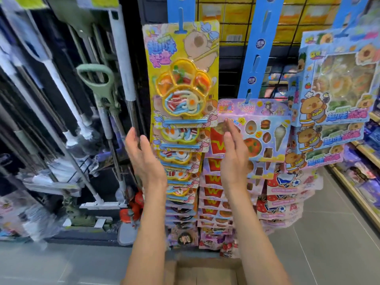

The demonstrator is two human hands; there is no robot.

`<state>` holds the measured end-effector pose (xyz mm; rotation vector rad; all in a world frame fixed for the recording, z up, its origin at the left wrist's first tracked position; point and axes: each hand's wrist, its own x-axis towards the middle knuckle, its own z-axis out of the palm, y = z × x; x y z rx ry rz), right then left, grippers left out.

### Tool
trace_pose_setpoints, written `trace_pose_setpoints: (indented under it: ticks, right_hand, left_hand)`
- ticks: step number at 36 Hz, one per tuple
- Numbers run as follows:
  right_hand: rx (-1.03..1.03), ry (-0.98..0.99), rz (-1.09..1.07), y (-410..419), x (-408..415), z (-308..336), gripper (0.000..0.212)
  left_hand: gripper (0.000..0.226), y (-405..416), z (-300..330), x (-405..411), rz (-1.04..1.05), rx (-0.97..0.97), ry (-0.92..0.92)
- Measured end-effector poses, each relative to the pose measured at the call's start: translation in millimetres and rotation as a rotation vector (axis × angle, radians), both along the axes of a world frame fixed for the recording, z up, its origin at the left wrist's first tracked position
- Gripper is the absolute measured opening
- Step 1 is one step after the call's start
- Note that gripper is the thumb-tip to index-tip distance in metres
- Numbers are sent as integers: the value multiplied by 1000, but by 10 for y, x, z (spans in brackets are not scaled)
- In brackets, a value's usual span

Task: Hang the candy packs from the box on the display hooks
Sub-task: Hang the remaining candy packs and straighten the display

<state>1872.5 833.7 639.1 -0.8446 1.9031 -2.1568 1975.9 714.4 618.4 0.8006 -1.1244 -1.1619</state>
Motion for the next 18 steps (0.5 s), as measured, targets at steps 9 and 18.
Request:
trace_pose_setpoints:
  ticks: [9, 18]
  right_hand:
    - [-25, -79, 59, -305, 240, 213, 47]
    - [-33, -125, 8, -371, 391, 72, 45]
  left_hand:
    - [64, -139, 326, 62, -421, -8, -169]
    - [83, -350, 258, 239, -567, 44, -177]
